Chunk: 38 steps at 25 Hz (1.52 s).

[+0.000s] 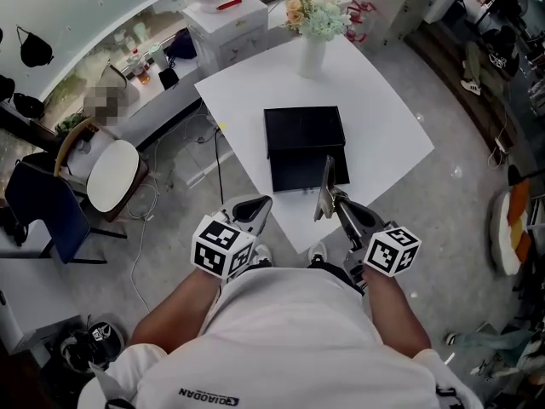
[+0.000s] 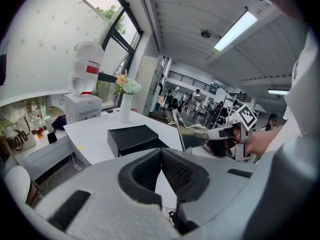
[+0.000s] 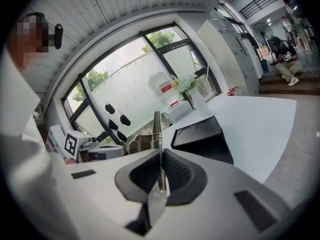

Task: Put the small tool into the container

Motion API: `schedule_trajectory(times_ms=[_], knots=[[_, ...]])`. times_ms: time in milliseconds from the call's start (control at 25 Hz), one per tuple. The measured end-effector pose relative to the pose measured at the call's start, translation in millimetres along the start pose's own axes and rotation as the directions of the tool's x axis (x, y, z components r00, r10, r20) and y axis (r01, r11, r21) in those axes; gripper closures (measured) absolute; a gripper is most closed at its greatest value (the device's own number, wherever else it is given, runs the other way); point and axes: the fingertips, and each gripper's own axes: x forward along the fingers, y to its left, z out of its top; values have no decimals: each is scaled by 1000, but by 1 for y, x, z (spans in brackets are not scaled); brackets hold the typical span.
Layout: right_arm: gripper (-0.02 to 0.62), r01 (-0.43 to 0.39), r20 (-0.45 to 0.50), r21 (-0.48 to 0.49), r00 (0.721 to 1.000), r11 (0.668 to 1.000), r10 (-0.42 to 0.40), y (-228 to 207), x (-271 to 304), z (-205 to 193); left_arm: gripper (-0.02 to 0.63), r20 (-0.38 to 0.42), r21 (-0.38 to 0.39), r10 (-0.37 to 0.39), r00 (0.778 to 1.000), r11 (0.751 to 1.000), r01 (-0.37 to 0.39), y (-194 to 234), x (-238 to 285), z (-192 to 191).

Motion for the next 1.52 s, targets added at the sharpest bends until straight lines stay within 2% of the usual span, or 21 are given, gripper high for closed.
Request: schedule_trajectory(times_ms=[400,880,1320,1440,1520], knots=[[581,-70,-87,-107,994,992,61,-24,10,23,597,29,-58,85,996,995,-84,-5,20,11],[581,-139,-125,-117,984,983,124,-41,15,29,597,25,-94,167,986,982,-164,-10,26,11],[581,-156,-145,-128,980,979,137,-44,18,29,597,32,-109,206,978,973,-201,-3,22,13],[581,-150,-162,-197,980,969,119,-46,23,34,597,36,-112,213,976,972,-207,0,21,15],[582,-145,-187,-302,978,942,90,-47,31,37,597,36,-116,219,975,970,-213,3,19,15]])
